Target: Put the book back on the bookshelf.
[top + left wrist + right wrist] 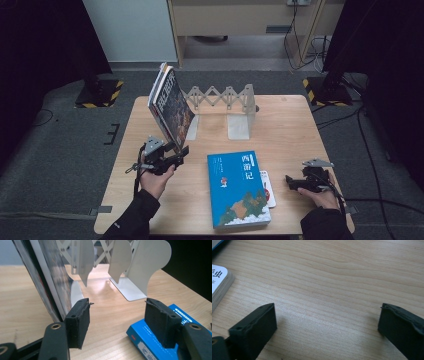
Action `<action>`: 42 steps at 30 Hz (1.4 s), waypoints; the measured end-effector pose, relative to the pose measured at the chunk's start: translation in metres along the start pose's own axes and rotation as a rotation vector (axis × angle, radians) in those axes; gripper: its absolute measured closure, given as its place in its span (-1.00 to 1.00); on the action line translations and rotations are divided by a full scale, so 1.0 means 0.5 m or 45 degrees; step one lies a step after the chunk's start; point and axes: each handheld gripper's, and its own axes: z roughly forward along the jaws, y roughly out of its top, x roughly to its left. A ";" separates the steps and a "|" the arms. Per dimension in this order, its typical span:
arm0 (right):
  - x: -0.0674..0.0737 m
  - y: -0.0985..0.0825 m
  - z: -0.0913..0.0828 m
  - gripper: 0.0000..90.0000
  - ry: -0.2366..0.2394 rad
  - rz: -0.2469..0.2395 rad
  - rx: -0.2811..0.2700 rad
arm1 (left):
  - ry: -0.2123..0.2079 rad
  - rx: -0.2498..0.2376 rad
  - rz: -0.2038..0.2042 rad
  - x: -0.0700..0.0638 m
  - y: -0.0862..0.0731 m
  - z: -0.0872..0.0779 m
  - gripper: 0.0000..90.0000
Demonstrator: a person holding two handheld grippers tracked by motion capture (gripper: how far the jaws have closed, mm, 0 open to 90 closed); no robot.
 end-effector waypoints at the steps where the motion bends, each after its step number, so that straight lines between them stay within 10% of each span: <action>1: -0.001 0.001 -0.002 -0.88 -0.012 0.000 -0.005 | 0.002 0.017 0.001 0.001 -0.005 0.005 -0.21; 12: 0.010 0.035 -0.043 -0.81 0.132 0.125 -0.116 | -0.045 0.133 0.011 -0.007 -0.040 0.041 -0.22; 25: 0.056 0.060 -0.069 -0.73 0.281 0.105 -0.168 | -0.136 0.252 0.020 -0.033 -0.074 0.079 -0.22; 42: 0.148 0.070 -0.051 -0.73 0.404 0.010 -0.055 | -0.182 0.328 0.038 -0.073 -0.107 0.129 -0.34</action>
